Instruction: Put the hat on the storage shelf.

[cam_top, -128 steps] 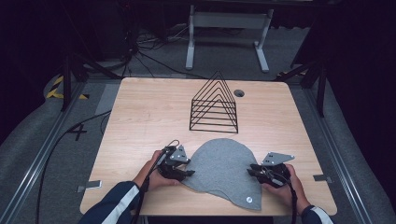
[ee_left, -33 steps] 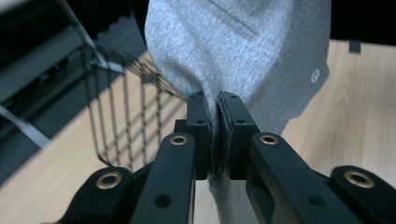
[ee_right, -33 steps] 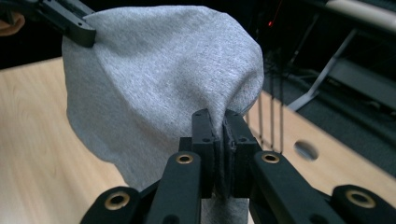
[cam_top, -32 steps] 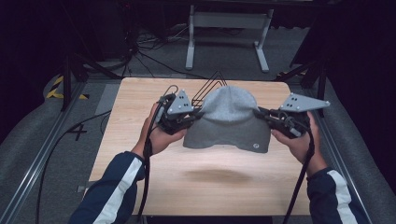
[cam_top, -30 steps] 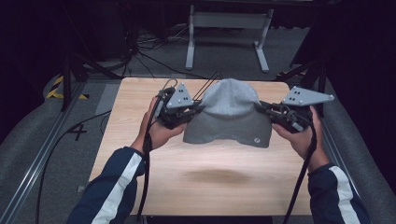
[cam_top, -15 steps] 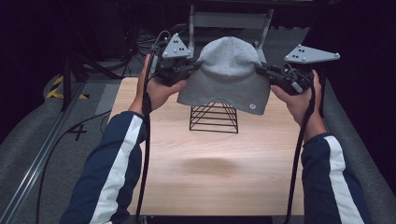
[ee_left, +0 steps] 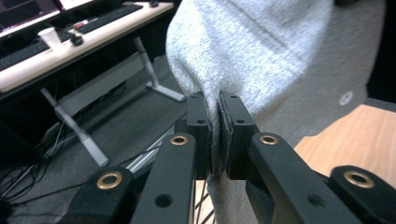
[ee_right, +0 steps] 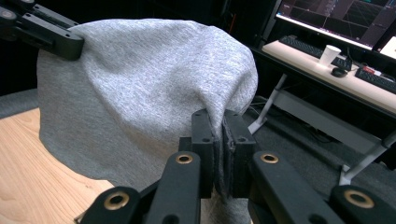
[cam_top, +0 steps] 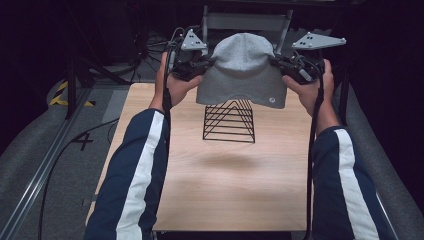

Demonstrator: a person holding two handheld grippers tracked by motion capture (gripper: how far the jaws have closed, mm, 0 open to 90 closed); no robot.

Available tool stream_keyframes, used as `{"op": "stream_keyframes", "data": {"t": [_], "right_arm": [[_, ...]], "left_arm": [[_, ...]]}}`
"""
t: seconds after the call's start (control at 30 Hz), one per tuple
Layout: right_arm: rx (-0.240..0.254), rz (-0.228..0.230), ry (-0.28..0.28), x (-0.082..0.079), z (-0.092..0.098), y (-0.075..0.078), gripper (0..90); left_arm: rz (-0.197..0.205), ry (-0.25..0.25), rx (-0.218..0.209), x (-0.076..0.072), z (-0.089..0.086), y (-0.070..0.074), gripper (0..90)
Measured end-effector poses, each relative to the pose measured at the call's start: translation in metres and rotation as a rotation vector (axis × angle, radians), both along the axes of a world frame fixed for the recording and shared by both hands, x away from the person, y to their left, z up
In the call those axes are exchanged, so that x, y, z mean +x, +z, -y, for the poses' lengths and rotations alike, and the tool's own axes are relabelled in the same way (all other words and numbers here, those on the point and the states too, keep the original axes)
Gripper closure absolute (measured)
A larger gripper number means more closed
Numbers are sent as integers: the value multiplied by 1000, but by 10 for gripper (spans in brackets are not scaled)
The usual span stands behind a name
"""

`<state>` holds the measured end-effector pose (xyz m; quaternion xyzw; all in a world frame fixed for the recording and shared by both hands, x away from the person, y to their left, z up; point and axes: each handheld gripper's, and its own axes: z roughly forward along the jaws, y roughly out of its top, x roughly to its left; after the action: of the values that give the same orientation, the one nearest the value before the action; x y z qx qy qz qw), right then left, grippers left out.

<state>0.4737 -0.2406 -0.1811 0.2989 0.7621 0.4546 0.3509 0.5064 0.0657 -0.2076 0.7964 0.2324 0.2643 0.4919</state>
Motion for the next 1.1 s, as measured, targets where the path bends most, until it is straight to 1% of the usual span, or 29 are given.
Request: {"op": "stream_keyframes", "data": {"t": [0.07, 0.13, 0.2, 0.23, 0.37, 0.4, 0.53, 0.67, 0.73, 0.77, 0.9, 0.97, 1.0, 1.03, 1.07, 1.1], "right_arm": [[5, -11, 4, 3, -1, -5, 849], [5, -21, 10, 5, -2, -10, 849], [-6, -26, 7, 7, -3, -15, 849], [-4, -31, 6, 8, -3, -17, 850], [11, -39, 22, 10, -1, -22, 849], [8, -37, 25, 9, -1, -22, 849], [16, -37, 43, 3, 2, -22, 849], [15, -35, 59, -4, 2, -21, 849], [14, -33, 64, -6, 2, -21, 849], [16, -37, 65, -8, 1, -21, 849], [5, -35, 71, -10, 0, -22, 848], [2, -37, 77, -11, 0, -24, 849], [2, -37, 77, -11, 0, -24, 849], [-8, -46, 78, -11, -1, -28, 848], [-15, -50, 77, -10, -2, -30, 848], [-15, -50, 77, -10, -2, -30, 848]], "left_arm": [[-15, 3, 6, 4, 1, -6, 838], [-29, -2, -7, 7, 0, -12, 838], [-29, 14, 1, 8, 1, -16, 838], [-39, 8, -9, 10, 0, -18, 838], [-37, -19, -21, 8, -1, -21, 838], [-34, -26, -15, 7, -2, -21, 838], [-32, -43, -44, 1, -8, -18, 839], [-5, -64, -31, -10, -12, -12, 839], [-2, -69, -28, -14, -14, -11, 839], [-3, -72, -19, -15, -14, -12, 839], [-5, -84, -11, -17, -14, -14, 839], [-10, -81, 2, -18, -14, -20, 838], [-10, -81, 2, -18, -14, -20, 838], [-16, -77, 11, -16, -13, -25, 838], [-22, -77, 10, -15, -13, -28, 838], [-22, -77, 10, -15, -13, -28, 838]]}}
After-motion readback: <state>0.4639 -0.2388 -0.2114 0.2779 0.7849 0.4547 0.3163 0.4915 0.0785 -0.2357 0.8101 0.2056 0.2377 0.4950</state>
